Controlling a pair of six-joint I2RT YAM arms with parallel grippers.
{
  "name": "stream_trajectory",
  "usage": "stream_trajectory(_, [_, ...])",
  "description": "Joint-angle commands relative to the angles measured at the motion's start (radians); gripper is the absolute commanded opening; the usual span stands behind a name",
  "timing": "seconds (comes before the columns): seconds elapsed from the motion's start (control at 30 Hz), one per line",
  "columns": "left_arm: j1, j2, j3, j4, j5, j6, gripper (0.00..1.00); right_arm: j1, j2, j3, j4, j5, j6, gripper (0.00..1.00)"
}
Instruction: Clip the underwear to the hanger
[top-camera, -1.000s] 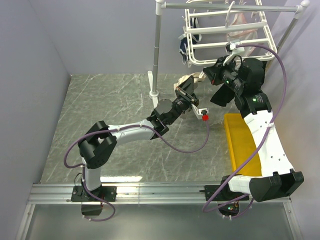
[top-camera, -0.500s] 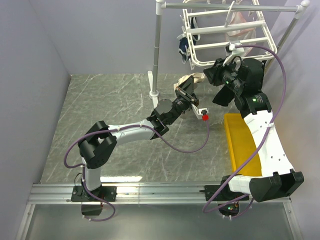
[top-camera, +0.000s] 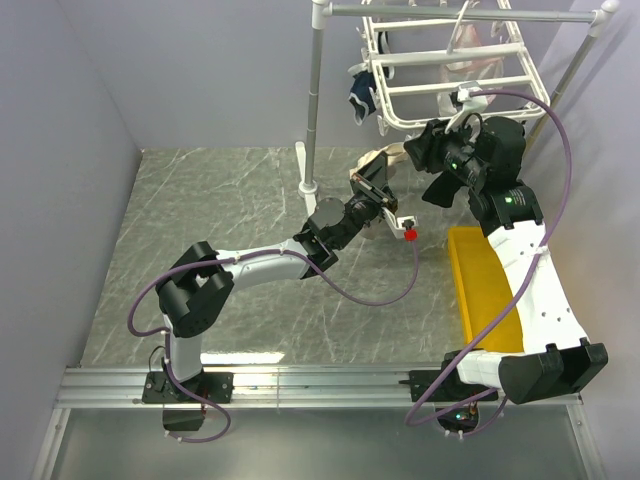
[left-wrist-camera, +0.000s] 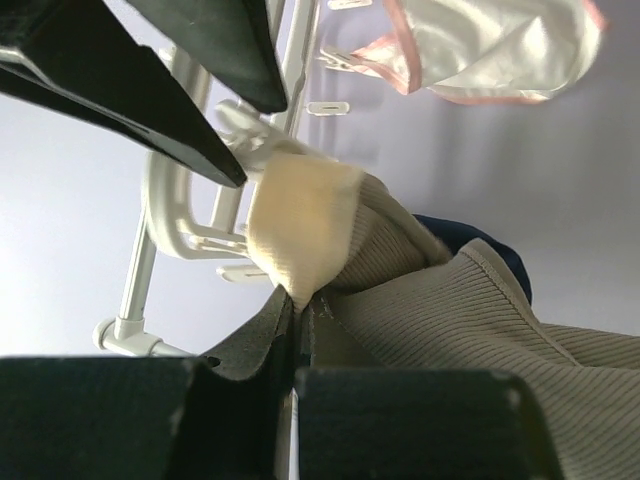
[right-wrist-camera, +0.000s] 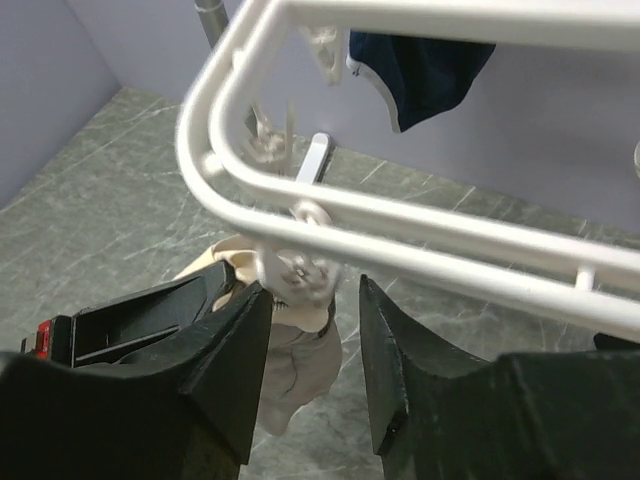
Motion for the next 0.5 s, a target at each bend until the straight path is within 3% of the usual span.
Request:
stream_trajectory(0.0, [-0.006,-0.029,0.045,0.041,0.001,-0.010,0.00,0.008,-0.017,0.026,-0.022,-0.001,0.010,0.48])
stream_trajectory(0.3, [-0.005,0.011,0.082,0.055,-0.021,-0.015,0.00,0.006,-0.032,0.035,-0.025,0.000,0.024,0.56])
stream_trajectory(0.4, [-0.005,0.033,0.088,0.093,-0.029,-0.004,0.10,0.006,-0.040,0.035,-0.025,-0.001,0.025,0.58])
stream_trajectory(0.47, [-0.005,0.036,0.090,0.112,-0.033,-0.001,0.23,0.005,-0.043,0.035,-0.025,0.000,0.024,0.59])
